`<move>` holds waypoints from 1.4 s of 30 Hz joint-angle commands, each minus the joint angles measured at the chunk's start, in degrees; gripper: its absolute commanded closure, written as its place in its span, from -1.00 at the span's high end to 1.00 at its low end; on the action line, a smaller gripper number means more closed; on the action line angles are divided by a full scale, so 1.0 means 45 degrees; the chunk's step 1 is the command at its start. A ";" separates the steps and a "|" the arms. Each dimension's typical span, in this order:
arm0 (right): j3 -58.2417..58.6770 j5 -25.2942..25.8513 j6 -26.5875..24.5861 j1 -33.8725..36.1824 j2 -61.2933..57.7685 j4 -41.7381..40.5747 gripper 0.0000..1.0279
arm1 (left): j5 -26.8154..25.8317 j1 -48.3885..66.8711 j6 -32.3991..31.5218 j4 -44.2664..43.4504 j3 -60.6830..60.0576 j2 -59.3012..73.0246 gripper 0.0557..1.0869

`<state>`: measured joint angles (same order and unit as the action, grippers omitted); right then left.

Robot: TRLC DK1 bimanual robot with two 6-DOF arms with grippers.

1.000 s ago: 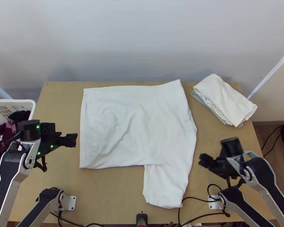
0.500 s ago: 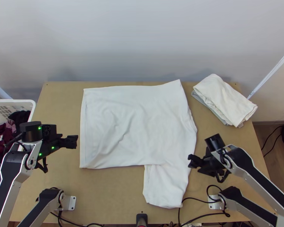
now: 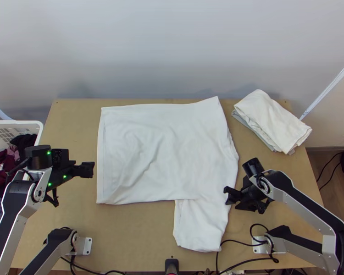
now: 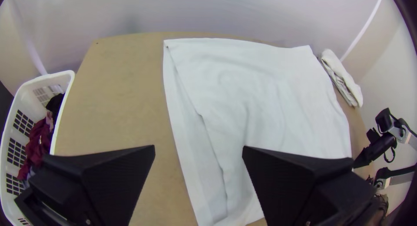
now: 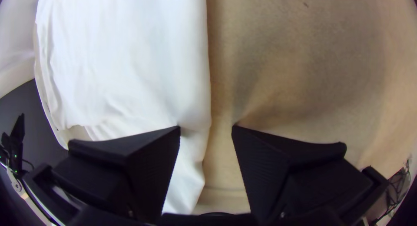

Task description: Fold the t-shirt

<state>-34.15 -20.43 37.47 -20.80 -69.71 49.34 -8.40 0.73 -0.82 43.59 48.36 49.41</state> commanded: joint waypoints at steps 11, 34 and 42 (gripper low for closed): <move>0.0265 -0.0227 -0.0183 -0.0691 -0.0739 -0.1297 -0.33 | -0.0105 -0.0065 0.0163 0.0000 0.0133 0.0505 0.90; 0.0831 0.0359 -0.0261 -0.0593 0.0023 -0.2293 -0.93 | -0.0906 -0.0710 1.0163 0.3906 -0.2074 0.1540 0.89; 0.0831 0.0359 -0.0242 -0.0574 0.0023 -0.2352 -0.93 | -0.1843 -0.0631 1.0514 0.4023 -0.2211 0.2067 0.36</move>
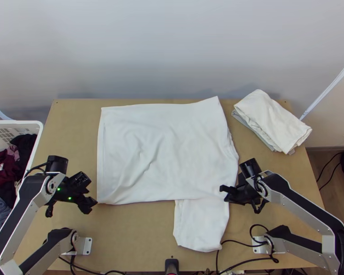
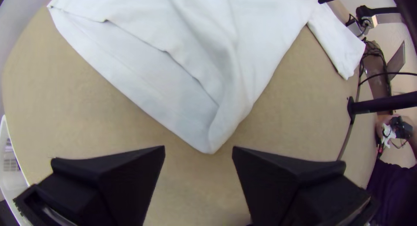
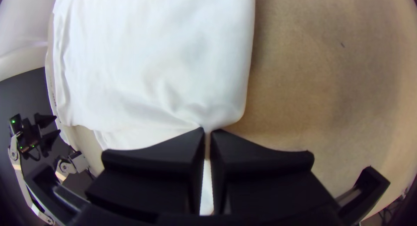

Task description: Fold the t-shirt

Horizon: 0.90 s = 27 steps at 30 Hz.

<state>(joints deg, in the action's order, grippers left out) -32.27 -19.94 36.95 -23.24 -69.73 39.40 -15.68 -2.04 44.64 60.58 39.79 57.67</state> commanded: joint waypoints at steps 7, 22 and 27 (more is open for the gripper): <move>0.0414 0.0252 -0.0105 -0.0030 0.0008 -0.0200 -0.93 | -0.0246 0.0064 0.1017 0.0562 -0.0444 0.0915 0.37; 0.0453 0.0311 -0.0125 -0.0030 0.0067 -0.0239 -0.93 | -0.0597 0.1157 0.0275 -0.1020 -0.0952 0.2341 0.19; 0.0531 0.0370 -0.0145 -0.0030 0.0282 -0.0259 -0.93 | -0.0734 0.1274 0.0138 -0.2016 -0.1401 0.1989 -0.73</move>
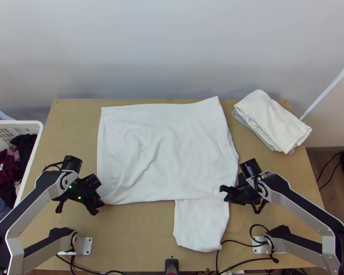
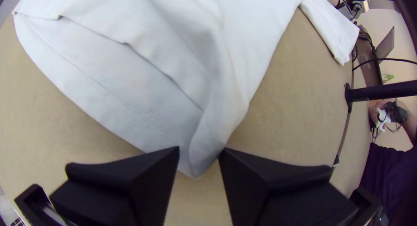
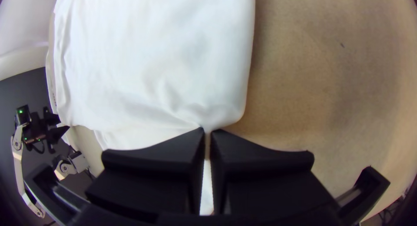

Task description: Fold the t-shirt

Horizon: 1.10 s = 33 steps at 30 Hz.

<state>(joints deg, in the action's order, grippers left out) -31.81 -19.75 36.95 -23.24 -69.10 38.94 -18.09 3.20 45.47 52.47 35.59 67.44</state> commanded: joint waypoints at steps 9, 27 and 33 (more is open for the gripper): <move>0.0058 0.0521 -0.0223 0.0595 0.1391 -0.0157 -0.94 | -0.0160 -0.1122 0.0442 -0.0273 0.0352 -0.1198 -0.92; -0.4434 0.1830 -0.0848 0.0595 0.2875 -0.1075 -0.94 | 0.0035 -0.1180 -0.3933 -0.4355 0.3594 -0.1432 -0.92; -0.6485 0.2318 -0.1687 0.0947 0.1918 -0.2149 -0.94 | 0.0386 -0.1317 -0.5242 -0.5253 0.5664 -0.0299 -0.93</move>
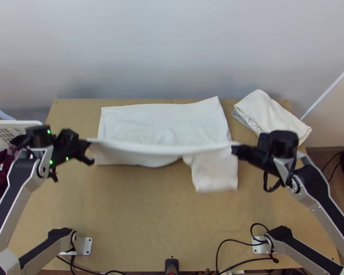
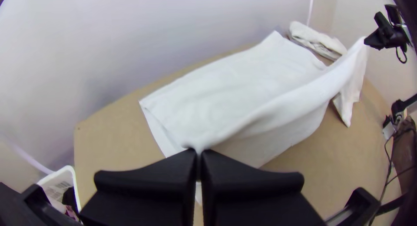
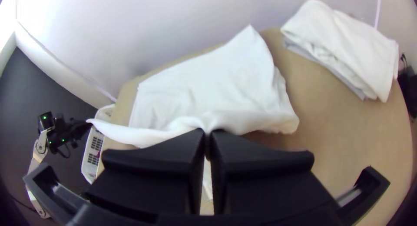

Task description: Fold the t-shirt

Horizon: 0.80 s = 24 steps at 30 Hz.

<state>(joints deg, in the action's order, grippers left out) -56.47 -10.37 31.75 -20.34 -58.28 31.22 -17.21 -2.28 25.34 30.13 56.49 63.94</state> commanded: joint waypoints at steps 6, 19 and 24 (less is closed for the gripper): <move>-0.2999 0.1309 -0.2621 0.0574 -0.1306 -0.2934 -0.94 | 0.0309 -0.0547 -0.2058 -0.1481 0.3228 0.1416 -0.93; -0.7256 0.1602 -0.3969 0.1687 -0.4295 -0.6899 -0.94 | 0.1462 -0.0625 -0.3542 -0.3668 0.7896 0.3525 -0.93; -0.8194 0.2051 -0.4340 0.1707 -0.4861 -0.8735 -0.94 | 0.2262 -0.0586 -0.4128 -0.4488 0.9556 0.4189 -0.93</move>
<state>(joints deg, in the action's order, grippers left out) -89.08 -4.14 13.96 -14.17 -79.77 -2.74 -10.55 -4.25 9.72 12.58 94.52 81.36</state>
